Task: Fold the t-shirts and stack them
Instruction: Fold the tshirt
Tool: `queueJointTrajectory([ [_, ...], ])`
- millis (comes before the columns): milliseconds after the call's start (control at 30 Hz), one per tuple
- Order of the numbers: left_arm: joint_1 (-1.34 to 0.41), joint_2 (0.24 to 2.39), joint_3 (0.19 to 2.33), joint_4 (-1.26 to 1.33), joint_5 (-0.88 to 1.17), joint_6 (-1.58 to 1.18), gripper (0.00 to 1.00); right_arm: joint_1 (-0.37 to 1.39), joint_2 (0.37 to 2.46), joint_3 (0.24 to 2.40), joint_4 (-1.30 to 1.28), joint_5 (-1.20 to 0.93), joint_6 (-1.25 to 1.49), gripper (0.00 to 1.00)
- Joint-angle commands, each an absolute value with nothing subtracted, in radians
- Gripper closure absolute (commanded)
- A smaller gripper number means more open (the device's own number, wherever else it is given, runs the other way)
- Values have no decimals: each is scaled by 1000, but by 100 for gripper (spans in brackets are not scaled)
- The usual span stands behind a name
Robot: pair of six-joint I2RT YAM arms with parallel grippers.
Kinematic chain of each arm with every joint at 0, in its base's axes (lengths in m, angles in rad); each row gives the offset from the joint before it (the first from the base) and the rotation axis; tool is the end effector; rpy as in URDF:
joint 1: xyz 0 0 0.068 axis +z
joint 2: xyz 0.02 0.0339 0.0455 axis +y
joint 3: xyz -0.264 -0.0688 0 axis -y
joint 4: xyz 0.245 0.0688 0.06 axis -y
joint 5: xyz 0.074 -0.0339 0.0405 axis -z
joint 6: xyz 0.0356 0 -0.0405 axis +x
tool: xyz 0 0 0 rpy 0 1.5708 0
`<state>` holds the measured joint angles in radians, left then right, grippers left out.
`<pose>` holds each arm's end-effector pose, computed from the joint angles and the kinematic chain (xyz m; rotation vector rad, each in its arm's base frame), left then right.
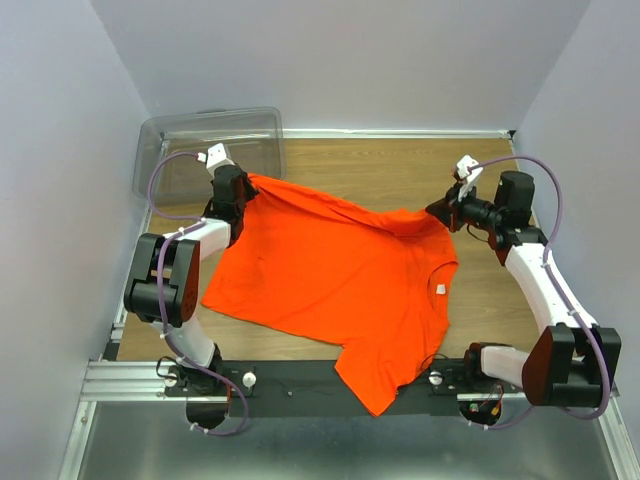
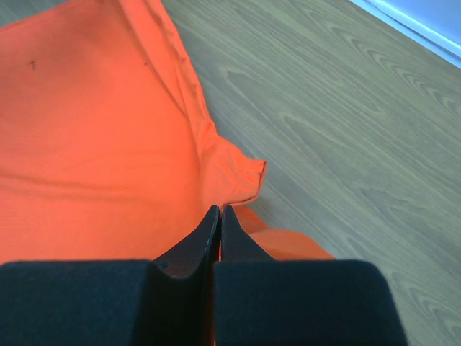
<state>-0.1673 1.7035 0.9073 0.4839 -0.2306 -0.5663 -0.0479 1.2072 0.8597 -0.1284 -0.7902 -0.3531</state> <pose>0.3687 -0.0540 0.2087 -0.5274 1.8093 -0.2872 0.2659 0.0126 0.2878 -0.7567 1.7820 0.5390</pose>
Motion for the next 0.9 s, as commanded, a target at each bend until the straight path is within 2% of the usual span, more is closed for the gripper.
queueJointTrajectory([
  [0, -153, 1687, 897, 502, -226, -543, 100, -54, 1163, 827, -176, -845, -394, 93],
  [467, -143, 1697, 871, 491, -232, -563, 100, -54, 1104, 798, -259, -815, -465, 93],
  [867, -141, 1717, 851, 486, -201, -563, 100, -54, 1137, 779, -333, -857, -537, 93],
])
